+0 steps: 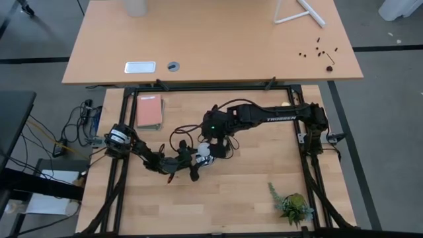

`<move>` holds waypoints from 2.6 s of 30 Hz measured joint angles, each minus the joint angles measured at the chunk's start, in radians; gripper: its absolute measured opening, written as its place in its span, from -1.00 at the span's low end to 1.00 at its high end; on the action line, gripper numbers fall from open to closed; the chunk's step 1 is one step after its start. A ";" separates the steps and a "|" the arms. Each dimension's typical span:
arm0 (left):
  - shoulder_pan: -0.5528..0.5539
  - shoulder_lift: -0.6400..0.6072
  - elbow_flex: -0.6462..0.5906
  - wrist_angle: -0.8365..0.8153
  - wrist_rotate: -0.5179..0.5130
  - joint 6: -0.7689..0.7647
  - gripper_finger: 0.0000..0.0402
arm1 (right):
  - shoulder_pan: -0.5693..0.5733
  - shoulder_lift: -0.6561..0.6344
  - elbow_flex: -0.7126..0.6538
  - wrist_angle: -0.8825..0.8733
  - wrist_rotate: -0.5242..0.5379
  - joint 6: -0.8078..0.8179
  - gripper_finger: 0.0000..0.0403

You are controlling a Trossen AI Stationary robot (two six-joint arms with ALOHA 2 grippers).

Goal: Screw lightbulb
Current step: Remove the lightbulb from the silver lamp

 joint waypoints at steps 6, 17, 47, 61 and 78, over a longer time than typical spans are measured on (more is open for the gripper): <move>0.002 0.001 0.000 -0.034 0.000 -0.004 0.24 | 0.000 0.000 0.000 0.000 0.095 0.138 0.72; 0.010 0.001 0.003 -0.049 0.000 -0.026 0.11 | 0.018 0.000 0.000 0.042 0.172 0.286 0.72; 0.010 0.001 0.008 -0.050 0.000 -0.028 -0.06 | 0.059 0.000 0.000 0.121 0.120 0.484 0.72; 0.018 0.075 0.139 -0.097 -0.007 0.005 -0.06 | 0.130 0.000 0.000 -0.056 0.179 0.453 0.72; 0.017 0.084 0.214 -0.114 0.002 0.081 -0.06 | 0.157 0.029 0.000 -0.148 0.189 0.362 0.72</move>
